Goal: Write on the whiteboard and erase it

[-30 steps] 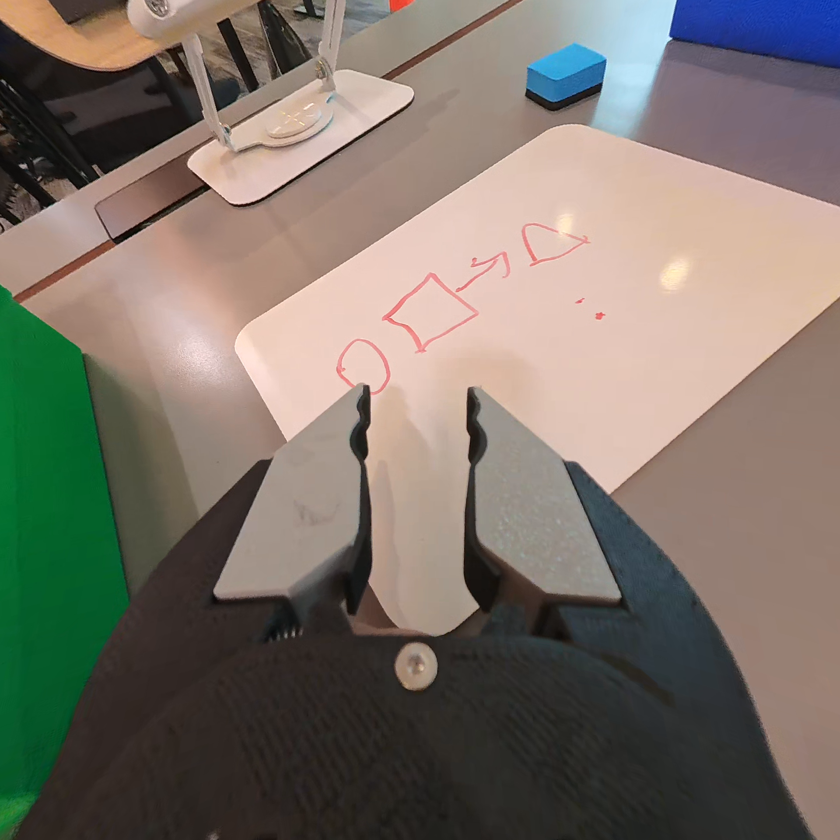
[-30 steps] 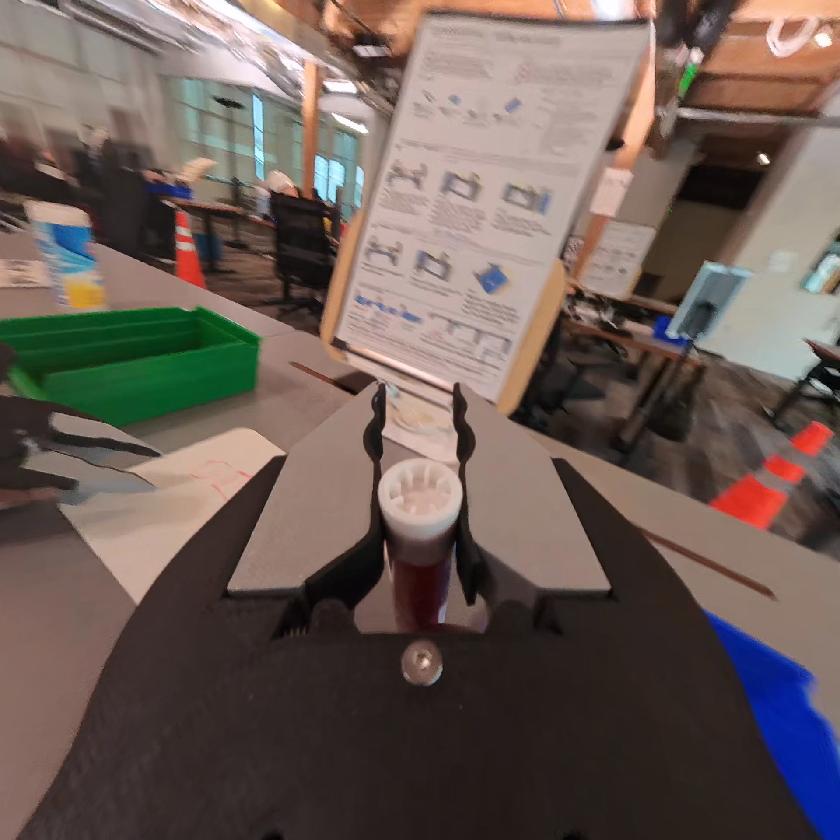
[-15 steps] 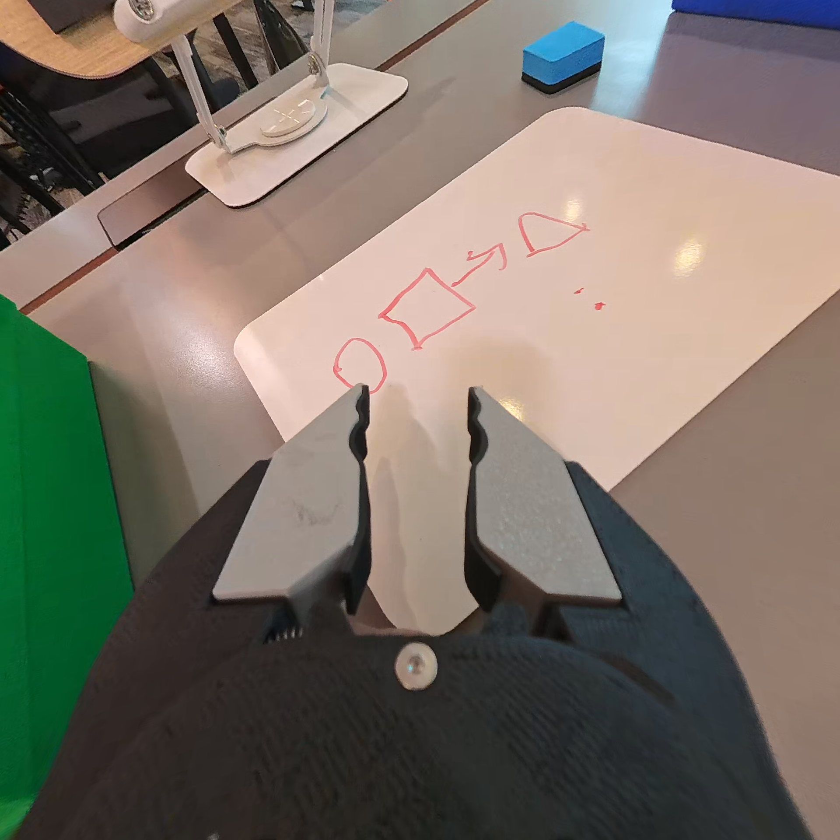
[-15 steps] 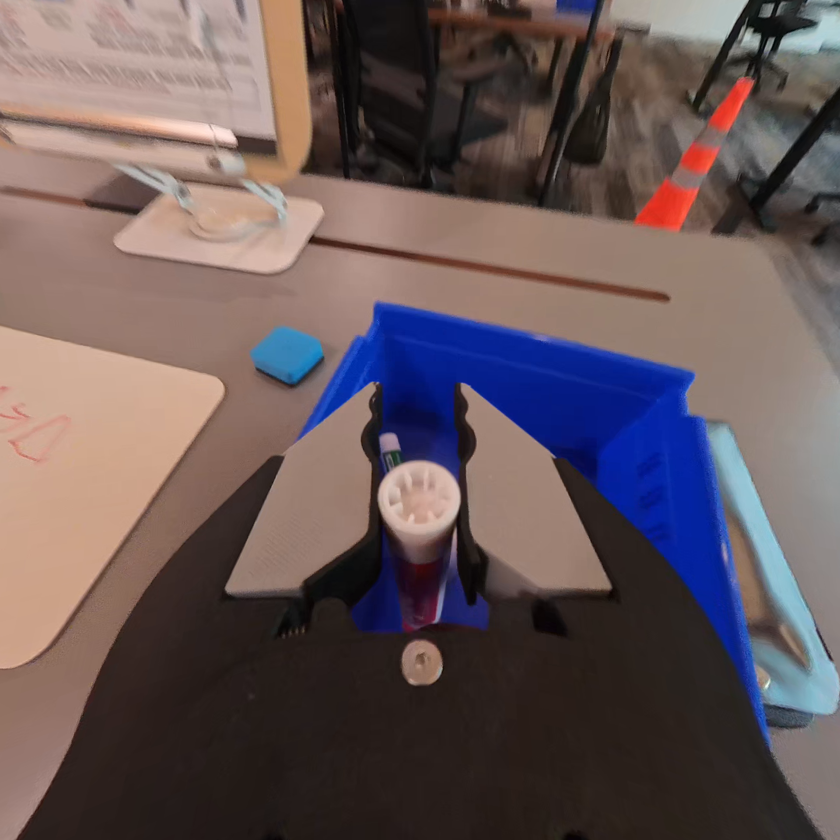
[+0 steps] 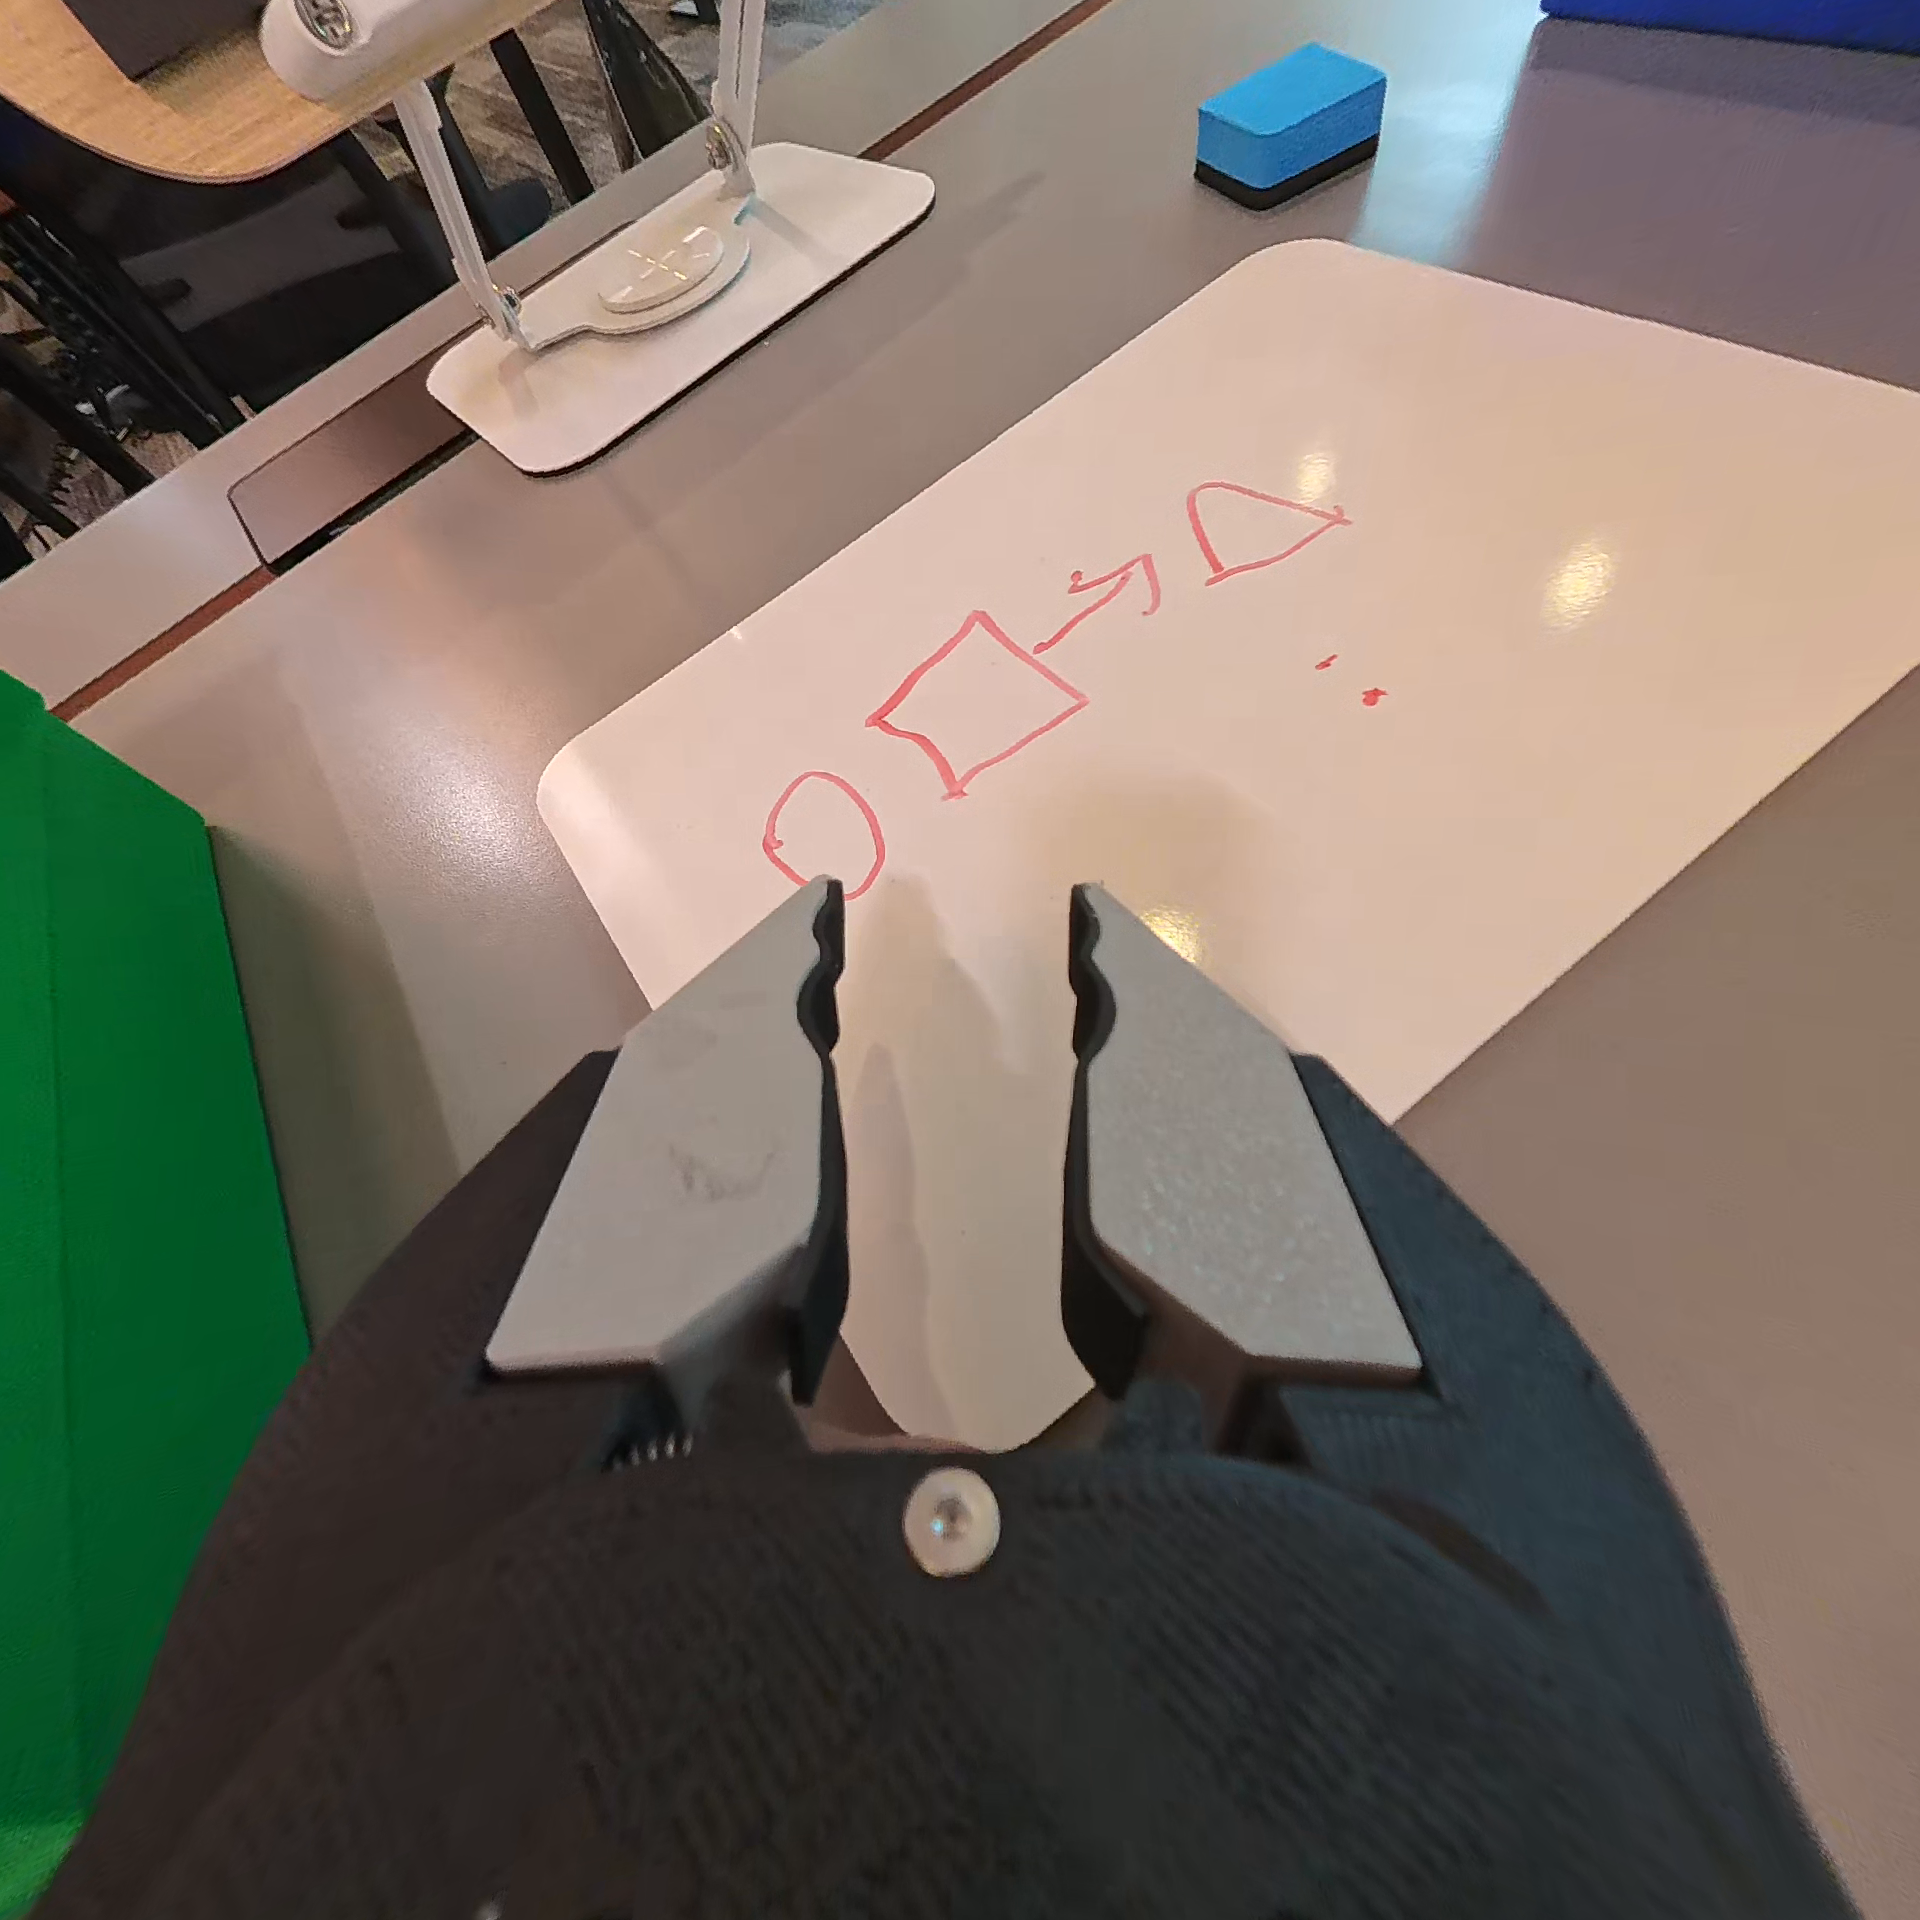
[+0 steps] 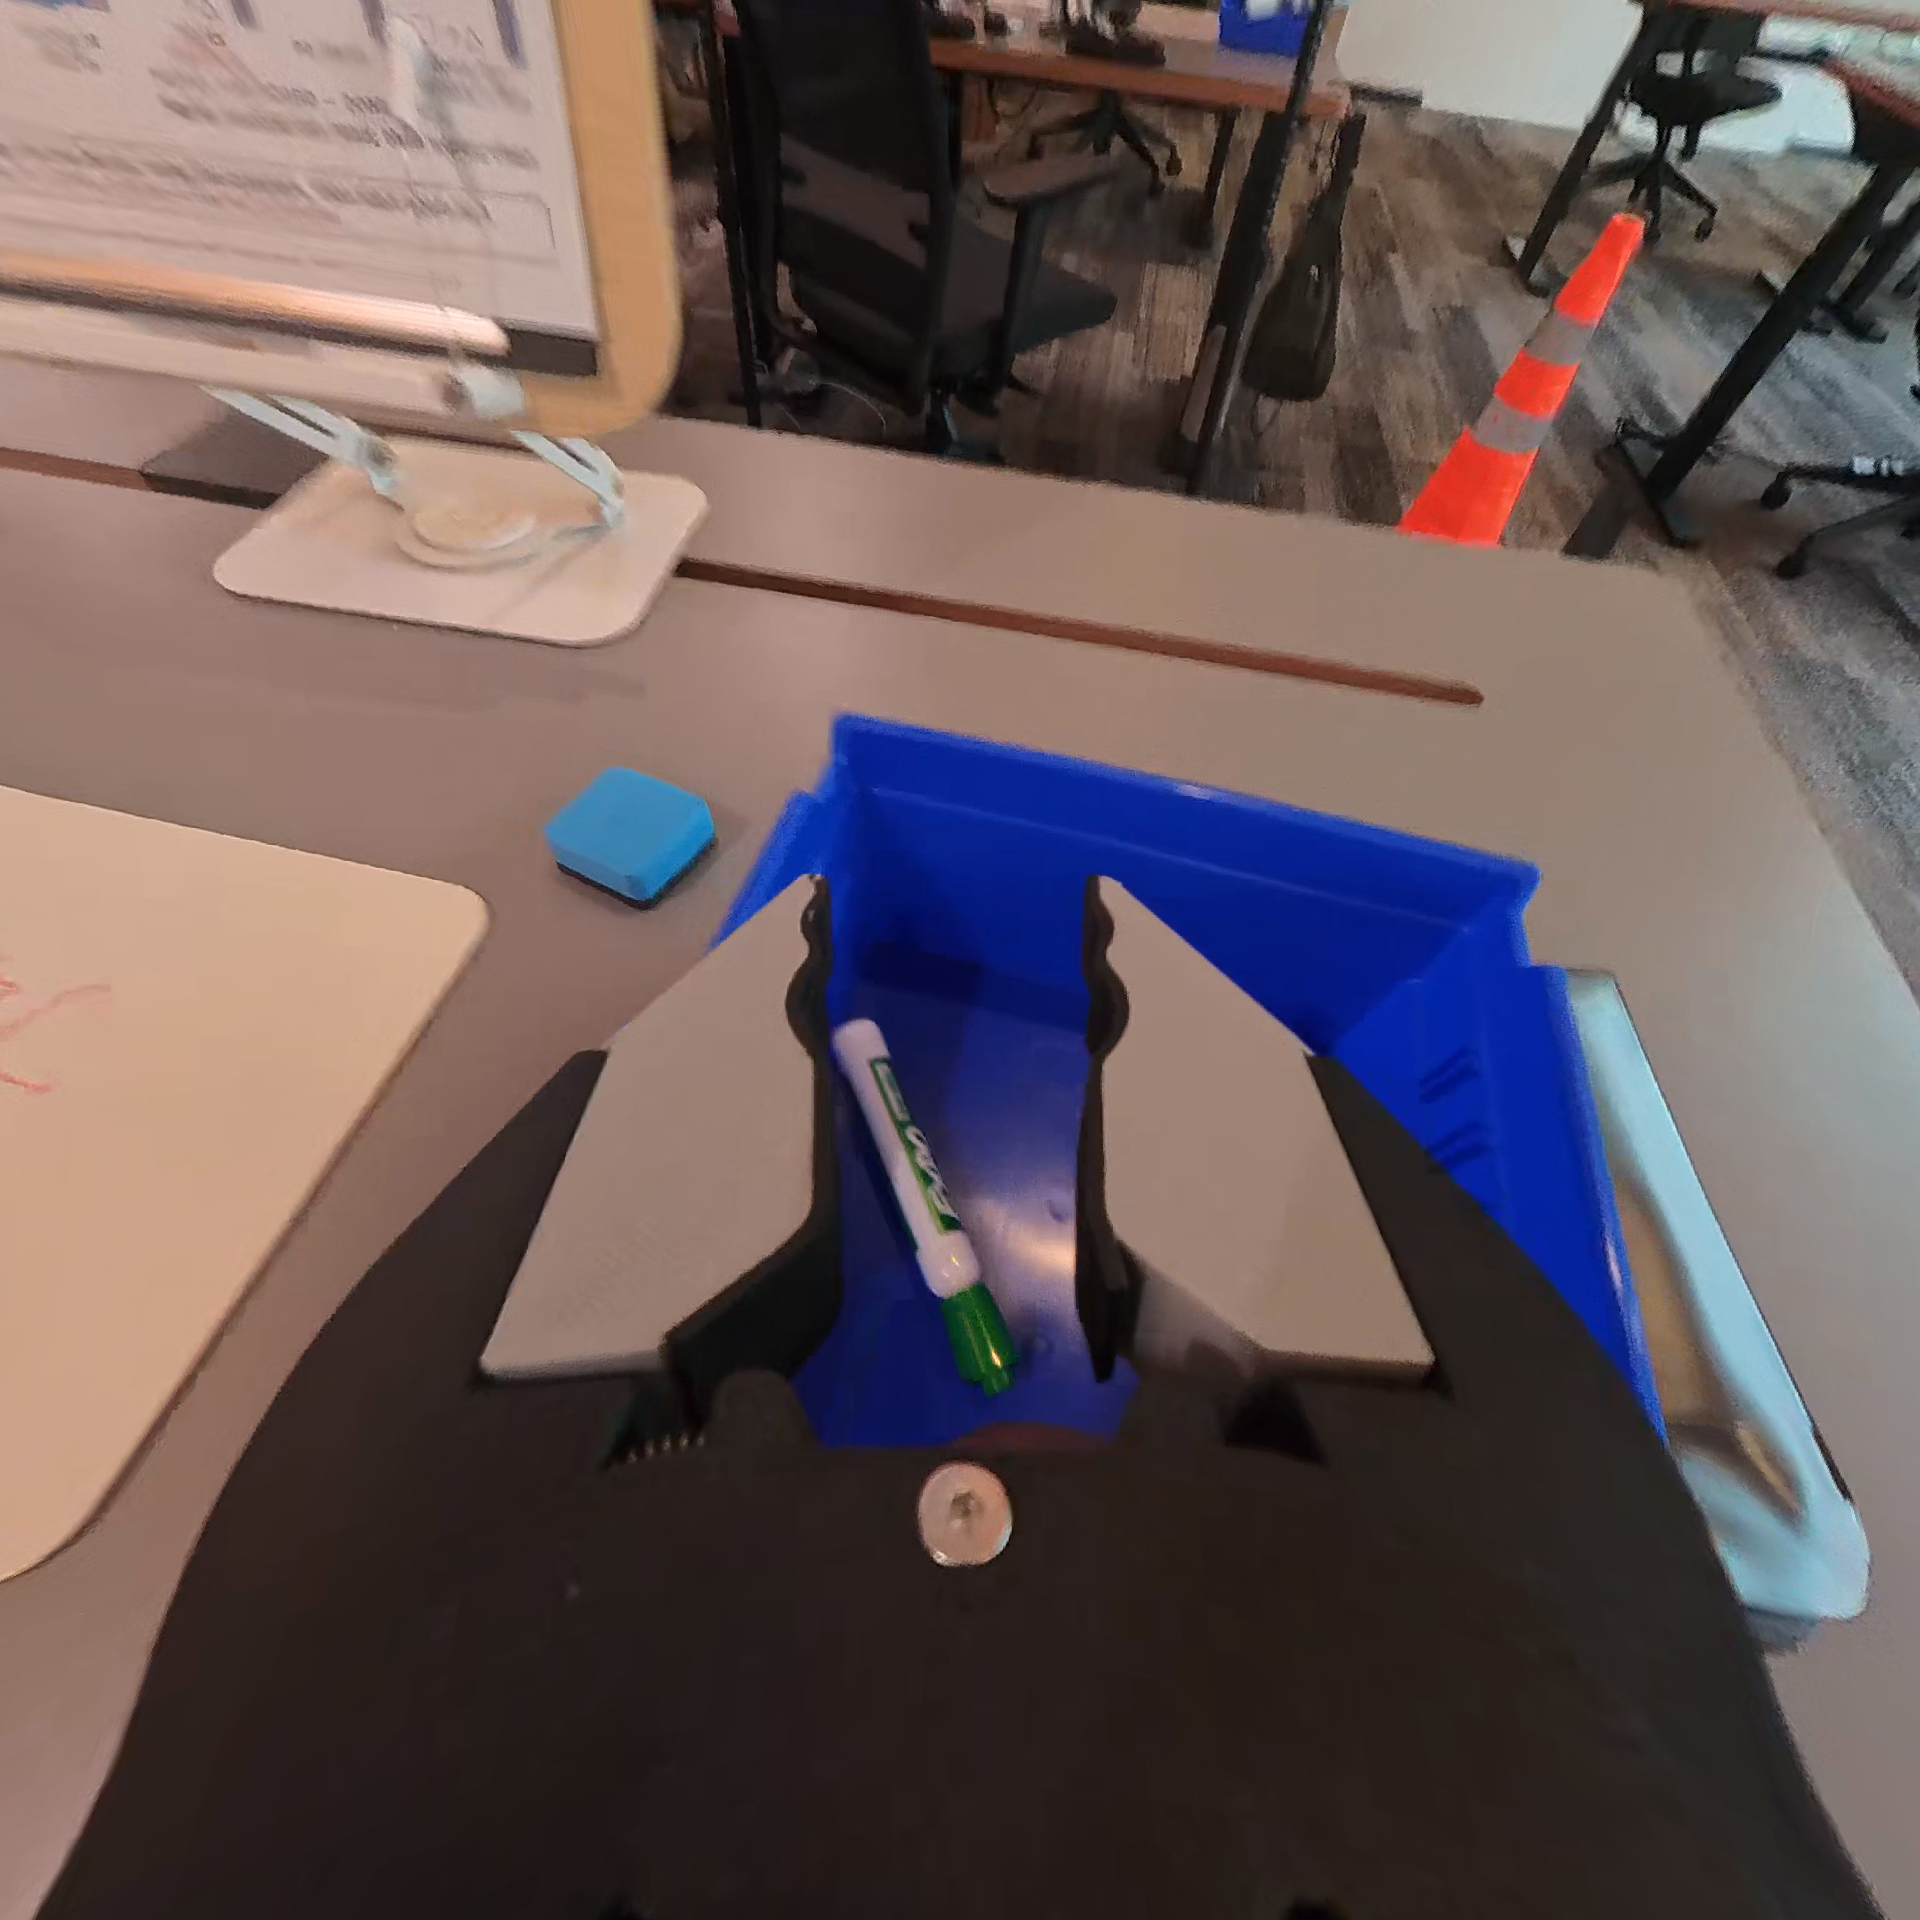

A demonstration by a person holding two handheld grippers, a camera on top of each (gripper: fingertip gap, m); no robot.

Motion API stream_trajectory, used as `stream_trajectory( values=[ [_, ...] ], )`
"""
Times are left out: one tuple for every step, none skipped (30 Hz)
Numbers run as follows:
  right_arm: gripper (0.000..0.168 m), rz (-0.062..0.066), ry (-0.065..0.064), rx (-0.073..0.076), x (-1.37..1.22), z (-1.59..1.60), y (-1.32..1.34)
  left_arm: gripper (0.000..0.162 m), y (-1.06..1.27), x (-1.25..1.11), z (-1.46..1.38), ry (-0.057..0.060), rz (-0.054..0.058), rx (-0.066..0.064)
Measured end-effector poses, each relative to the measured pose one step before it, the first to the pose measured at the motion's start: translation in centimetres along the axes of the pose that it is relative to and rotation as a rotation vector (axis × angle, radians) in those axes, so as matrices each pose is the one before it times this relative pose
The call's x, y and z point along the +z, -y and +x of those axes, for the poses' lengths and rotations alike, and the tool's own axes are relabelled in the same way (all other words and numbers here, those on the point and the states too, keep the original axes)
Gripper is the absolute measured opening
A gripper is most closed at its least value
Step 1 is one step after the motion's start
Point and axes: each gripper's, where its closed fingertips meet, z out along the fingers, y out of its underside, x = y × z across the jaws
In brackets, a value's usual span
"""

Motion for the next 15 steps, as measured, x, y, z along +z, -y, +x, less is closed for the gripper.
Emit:
stream_trajectory(
  values=[
    [0.046, 0.0459, 0.0294, -0.01, -0.639, -0.959, 1.141, 0.041, -0.014, 0.011, 0.009, -0.0014, -0.0016, -0.001],
    [0.047, 0.0565, 0.0498, -0.0142, -0.673, -1.466, 1.4, 0.041, -0.026, 0.022, 0.012, -0.0029, -0.0016, -0.0021],
    [0.05, 0.0594, 0.0724, -0.0183, -0.551, -2.01, 1.499, 0.041, -0.015, 0.007, -0.001, -0.0037, -0.0008, -0.0044],
    [0.051, 0.048, 0.0856, -0.0209, -0.268, -2.358, 1.371, 0.041, 0.002, 0.0, -0.027, -0.0038, 0.0001, -0.0073],
    [0.05, 0.0252, 0.0841, -0.0245, 0.111, -2.397, 0.983, 0.041, 0.001, -0.01, -0.054, -0.0032, 0.0013, -0.009],
    [0.048, -0.0026, 0.0862, -0.0271, 0.534, -2.363, 0.469, 0.041, 0.03, -0.023, -0.072, -0.002, 0.0025, -0.0096],
    [0.048, -0.0225, 0.0844, -0.022, 0.935, -2.172, 0.062, 0.041, 0.03, -0.037, -0.103, -0.0008, 0.0036, -0.0102],
    [0.049, -0.0347, 0.0733, -0.0191, 1.358, -1.721, -0.119, 0.041, 0.02, -0.027, -0.081, -0.001, 0.0024, -0.0093],
    [0.05, -0.0501, 0.0649, -0.0229, 1.67, -1.251, -0.244, 0.041, -0.014, 0.009, -0.022, -0.0036, -0.0005, -0.0068],
    [0.051, -0.0622, 0.0371, -0.0245, 1.852, -0.448, -0.346, 0.041, -0.045, 0.039, -0.041, -0.0016, -0.0035, -0.0056],
    [0.053, -0.0779, 0.0178, -0.0236, 1.908, 0.185, -0.513, 0.041, -0.051, 0.039, -0.018, -0.0006, -0.0042, -0.0027],
    [0.056, -0.0897, 0.0262, -0.0206, 1.936, 0.319, -0.646, 0.042, -0.03, 0.022, 0.044, -0.0018, -0.0027, 0.0025],
    [0.056, -0.0971, 0.0302, -0.022, 1.895, 0.487, -0.73, 0.042, 0.002, -0.006, 0.038, 0.0004, 0.0003, 0.0039],
    [0.056, -0.0988, 0.0187, -0.0328, 1.798, 0.812, -0.764, 0.042, 0.023, -0.016, 0.019, 0.0012, 0.0021, 0.0033],
    [0.058, -0.0937, 0.0141, -0.0422, 1.722, 0.864, -0.814, 0.042, 0.015, -0.008, 0.025, 0.0002, 0.001, 0.0027]
  ],
)
